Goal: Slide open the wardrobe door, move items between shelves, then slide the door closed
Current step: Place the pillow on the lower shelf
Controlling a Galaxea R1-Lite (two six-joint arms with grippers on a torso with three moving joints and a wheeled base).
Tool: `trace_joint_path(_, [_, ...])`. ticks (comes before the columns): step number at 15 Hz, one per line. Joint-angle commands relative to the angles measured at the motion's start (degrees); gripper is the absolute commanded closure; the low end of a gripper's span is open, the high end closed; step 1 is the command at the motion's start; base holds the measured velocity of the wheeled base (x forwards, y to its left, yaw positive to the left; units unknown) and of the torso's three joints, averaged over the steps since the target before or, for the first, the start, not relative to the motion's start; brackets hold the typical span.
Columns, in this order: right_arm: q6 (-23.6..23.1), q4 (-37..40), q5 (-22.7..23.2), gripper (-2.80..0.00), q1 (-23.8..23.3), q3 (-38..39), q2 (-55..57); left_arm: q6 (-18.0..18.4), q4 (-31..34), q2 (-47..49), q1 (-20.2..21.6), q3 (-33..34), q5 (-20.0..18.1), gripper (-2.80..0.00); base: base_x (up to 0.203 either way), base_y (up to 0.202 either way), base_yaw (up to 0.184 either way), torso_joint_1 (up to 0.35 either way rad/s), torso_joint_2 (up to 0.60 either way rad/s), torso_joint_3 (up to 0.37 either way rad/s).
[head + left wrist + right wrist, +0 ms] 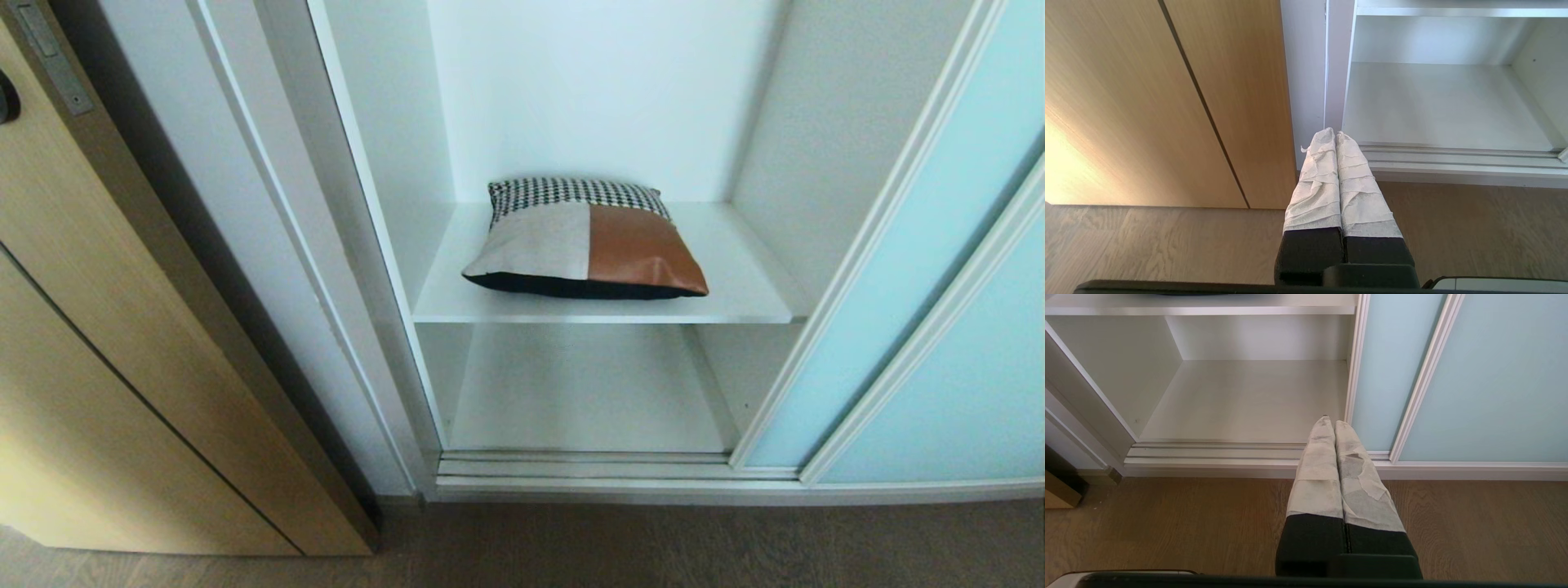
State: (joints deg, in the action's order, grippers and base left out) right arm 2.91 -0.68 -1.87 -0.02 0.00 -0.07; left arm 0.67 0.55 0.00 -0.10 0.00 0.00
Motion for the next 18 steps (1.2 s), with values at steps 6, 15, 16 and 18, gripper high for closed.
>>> trace_joint_path(6, [0.0, 0.0, 0.0, 0.00, 0.0, 0.1, 0.1, 0.0, 0.0, 0.1, 0.0, 0.1, 0.0, 0.00, 0.000, 0.000, 0.000, 0.000, 0.00, 0.000])
trace_joint_path(15, [-4.1, 0.2, 0.5, 0.00, 0.0, 0.1, 0.0, 0.0, 0.0, 0.1, 0.0, 0.1, 0.1, 0.00, 0.000, 0.000, 0.000, 0.000, 0.00, 0.000])
trace_joint_path(16, [-4.4, 0.2, 0.5, 0.00, 0.0, 0.1, 0.0, 0.0, 0.0, 0.1, 0.0, 0.1, 0.0, 0.00, 0.000, 0.000, 0.000, 0.000, 0.00, 0.000])
trace_joint_path(18, [-5.2, 0.4, 0.4, 0.00, 0.0, -0.7, 0.0, 0.0, 0.0, 0.1, 0.0, 0.1, 0.0, 0.00, 0.000, 0.000, 0.000, 0.000, 0.00, 0.000])
